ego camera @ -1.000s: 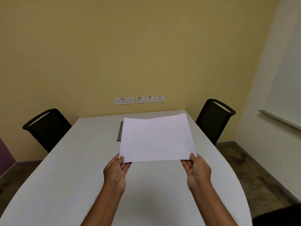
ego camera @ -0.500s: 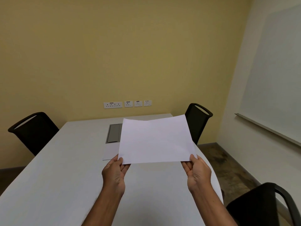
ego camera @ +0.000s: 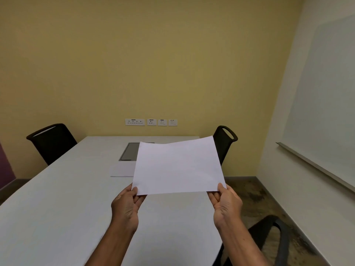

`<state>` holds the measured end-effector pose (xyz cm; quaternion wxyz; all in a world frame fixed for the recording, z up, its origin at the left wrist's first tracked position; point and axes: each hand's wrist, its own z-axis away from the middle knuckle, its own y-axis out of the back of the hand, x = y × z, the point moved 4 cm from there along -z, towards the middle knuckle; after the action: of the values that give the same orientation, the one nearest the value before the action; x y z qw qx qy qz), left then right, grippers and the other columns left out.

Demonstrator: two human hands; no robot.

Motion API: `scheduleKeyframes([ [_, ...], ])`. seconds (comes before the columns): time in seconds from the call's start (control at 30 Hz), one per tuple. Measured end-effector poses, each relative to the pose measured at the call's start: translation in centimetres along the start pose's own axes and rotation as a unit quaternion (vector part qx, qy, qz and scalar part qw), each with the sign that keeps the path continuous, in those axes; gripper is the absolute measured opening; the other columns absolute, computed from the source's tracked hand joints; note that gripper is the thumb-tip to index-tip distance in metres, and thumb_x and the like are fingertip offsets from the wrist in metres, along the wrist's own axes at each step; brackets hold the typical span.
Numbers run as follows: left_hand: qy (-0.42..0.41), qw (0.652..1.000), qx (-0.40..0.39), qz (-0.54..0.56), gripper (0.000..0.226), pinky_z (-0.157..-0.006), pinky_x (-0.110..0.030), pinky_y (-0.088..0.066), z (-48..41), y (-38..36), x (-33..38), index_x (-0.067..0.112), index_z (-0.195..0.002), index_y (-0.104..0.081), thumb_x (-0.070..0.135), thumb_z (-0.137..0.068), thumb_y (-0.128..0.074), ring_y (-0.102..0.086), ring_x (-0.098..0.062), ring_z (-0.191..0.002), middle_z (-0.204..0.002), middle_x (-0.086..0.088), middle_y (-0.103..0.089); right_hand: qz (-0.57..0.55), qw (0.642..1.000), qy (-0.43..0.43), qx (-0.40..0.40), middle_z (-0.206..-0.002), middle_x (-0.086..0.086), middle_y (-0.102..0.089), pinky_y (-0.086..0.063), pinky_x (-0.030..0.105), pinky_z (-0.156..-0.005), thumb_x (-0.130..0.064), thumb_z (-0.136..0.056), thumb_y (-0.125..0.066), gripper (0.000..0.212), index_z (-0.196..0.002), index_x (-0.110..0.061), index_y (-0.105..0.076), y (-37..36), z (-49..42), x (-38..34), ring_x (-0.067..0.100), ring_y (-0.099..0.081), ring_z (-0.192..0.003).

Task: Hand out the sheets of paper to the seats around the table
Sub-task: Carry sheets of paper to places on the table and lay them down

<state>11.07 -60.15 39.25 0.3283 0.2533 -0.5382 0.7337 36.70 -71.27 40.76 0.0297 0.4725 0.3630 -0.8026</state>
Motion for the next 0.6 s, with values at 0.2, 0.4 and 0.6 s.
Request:
scheduleKeyframes([
  [0.2,-0.001,1.0,0.024,-0.01,0.031,-0.089,-0.041,-0.053,3.9,-2.2,-3.9,-0.002,-0.124,-0.061,-0.008,-0.094,-0.052,-0.071,-0.025,-0.089,-0.105,-0.015,-0.07,0.018,0.999,-0.035,-0.005,-0.105,0.016,-0.073,-0.062,0.044,-0.078,-0.009,-0.097,-0.062,0.031,-0.128,-0.004,-0.059,4.5,-1.5,-3.4,0.03,-0.073,-0.088],
  [0.4,-0.005,1.0,0.024,-0.018,0.033,-0.09,-0.041,-0.053,3.0,-5.4,-6.4,-0.003,-0.127,-0.059,-0.007,-0.094,-0.053,-0.07,-0.025,-0.089,-0.11,-0.017,-0.068,0.036,0.999,-0.032,0.002,-0.099,0.013,-0.074,-0.063,0.045,-0.076,-0.011,-0.096,-0.062,0.021,-0.117,-0.008,-0.064,6.1,-4.7,-5.0,0.03,-0.074,-0.086],
  [0.6,0.014,0.999,0.029,-0.029,0.034,-0.089,-0.041,-0.053,0.9,-8.4,-9.5,-0.003,-0.127,-0.06,-0.007,-0.094,-0.053,-0.07,-0.026,-0.09,-0.116,-0.02,-0.067,0.062,0.998,-0.021,0.022,-0.089,0.007,-0.075,-0.06,0.032,-0.054,-0.012,-0.096,-0.063,0.006,-0.094,-0.017,-0.066,6.9,-8.8,-6.4,0.023,-0.075,-0.073],
])
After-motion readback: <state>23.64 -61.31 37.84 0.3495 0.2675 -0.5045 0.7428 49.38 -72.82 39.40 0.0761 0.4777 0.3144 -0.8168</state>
